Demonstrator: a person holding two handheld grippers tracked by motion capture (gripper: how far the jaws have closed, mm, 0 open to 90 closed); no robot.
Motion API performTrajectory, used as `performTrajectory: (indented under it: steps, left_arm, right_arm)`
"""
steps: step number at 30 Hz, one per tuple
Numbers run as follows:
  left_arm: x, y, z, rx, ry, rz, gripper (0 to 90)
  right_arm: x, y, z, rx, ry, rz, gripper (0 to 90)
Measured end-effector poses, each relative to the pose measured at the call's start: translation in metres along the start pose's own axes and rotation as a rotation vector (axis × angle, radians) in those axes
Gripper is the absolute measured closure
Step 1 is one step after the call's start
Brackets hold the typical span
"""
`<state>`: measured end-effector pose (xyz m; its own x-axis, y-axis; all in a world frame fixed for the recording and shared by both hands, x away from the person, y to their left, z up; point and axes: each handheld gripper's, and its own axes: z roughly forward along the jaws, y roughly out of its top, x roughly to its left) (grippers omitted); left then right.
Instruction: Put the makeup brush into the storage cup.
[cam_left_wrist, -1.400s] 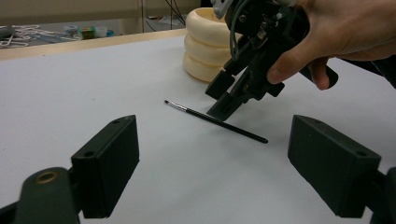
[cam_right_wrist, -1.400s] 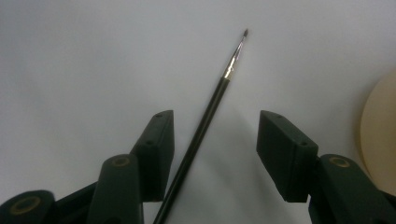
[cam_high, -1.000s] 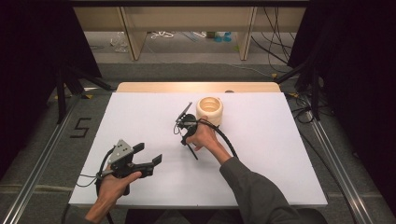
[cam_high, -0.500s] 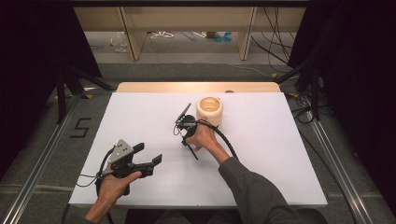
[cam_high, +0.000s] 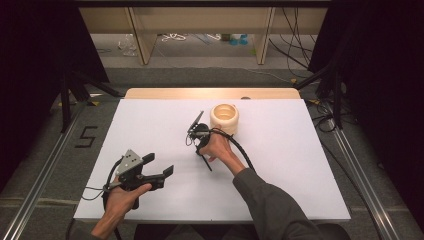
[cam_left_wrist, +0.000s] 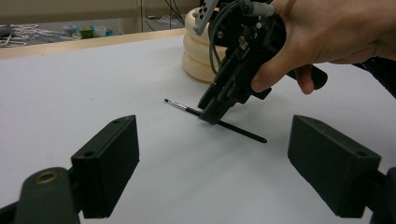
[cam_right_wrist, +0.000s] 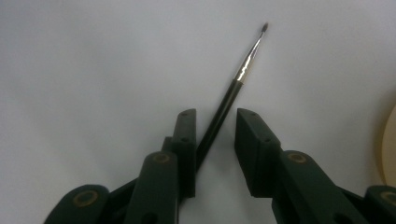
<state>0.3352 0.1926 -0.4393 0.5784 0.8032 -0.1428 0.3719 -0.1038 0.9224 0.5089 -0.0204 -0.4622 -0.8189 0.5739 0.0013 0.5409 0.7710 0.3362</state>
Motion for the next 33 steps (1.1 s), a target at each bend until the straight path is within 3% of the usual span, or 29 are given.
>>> performTrajectory:
  steps: [12,15,19,20,30,33]
  left_arm:
    - [-0.0001,0.0,-0.0005,-0.001,0.001,0.0,15.9]
    - [-0.0001,0.0001,-0.0004,-0.002,0.001,-0.001,15.9]
    - [0.0,0.0001,-0.0005,-0.002,0.002,-0.001,15.9]
    - [-0.0001,0.0001,-0.0004,-0.002,0.002,-0.001,16.0]
    - [-0.0001,0.0001,-0.0005,-0.002,0.002,-0.001,16.0]
    - [-0.0001,0.0,-0.0006,0.001,0.002,0.002,16.0]
  right_arm:
    - [-0.0024,0.0027,-0.0006,0.032,0.006,-0.001,79.8]
    - [-0.0045,0.003,0.0004,0.028,0.004,-0.03,81.0]
    - [-0.0026,0.0041,0.0001,0.037,0.0,-0.002,82.6]
    - [-0.0046,0.0036,0.001,0.028,-0.003,-0.026,83.0]
    - [-0.0011,0.0063,0.0003,0.055,-0.009,-0.016,85.4]
    - [-0.0011,0.0066,0.0004,0.057,-0.013,-0.036,85.4]
